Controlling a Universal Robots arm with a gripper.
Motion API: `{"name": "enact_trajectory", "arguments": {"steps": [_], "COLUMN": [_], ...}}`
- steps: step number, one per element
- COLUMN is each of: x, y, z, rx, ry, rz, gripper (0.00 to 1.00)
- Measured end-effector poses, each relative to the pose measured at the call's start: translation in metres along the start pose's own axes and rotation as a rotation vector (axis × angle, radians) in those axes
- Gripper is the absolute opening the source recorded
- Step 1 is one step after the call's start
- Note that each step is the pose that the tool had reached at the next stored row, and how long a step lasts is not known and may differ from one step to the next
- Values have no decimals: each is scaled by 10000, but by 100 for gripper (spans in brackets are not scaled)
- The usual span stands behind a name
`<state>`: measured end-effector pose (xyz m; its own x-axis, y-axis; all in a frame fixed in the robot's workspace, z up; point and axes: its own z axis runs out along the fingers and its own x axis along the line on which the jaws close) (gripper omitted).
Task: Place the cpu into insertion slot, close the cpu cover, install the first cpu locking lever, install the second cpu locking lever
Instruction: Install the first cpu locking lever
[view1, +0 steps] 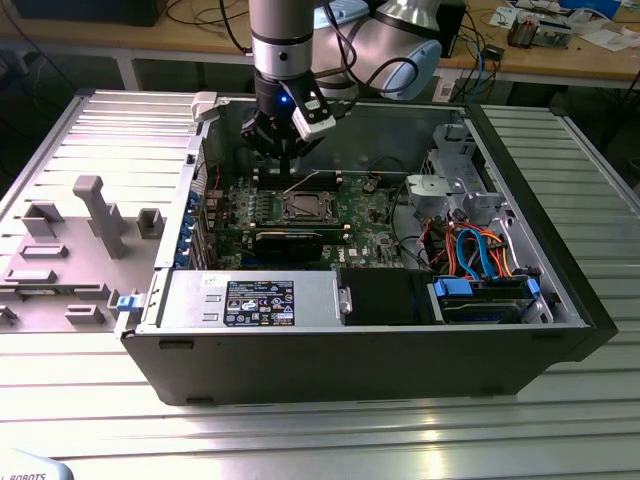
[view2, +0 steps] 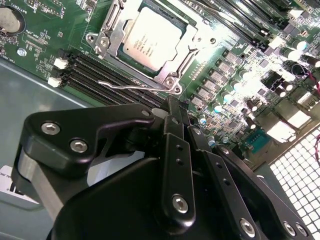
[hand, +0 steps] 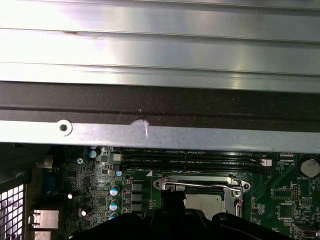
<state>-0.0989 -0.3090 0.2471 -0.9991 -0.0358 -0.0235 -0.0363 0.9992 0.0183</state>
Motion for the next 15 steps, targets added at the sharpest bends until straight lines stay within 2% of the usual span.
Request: {"name": "enact_trajectory", "arguments": {"steps": [1,2,7,15], "x": [0,-2,-21,-96], "y": [-2,-4,-5,-9], "z": [3,11,27,63], "rx": [-205,-326,-327,-326], "ry": [-7,-13,-12,-11], "rz": [39,106,102,103], "gripper": [11,11,11,11]}}
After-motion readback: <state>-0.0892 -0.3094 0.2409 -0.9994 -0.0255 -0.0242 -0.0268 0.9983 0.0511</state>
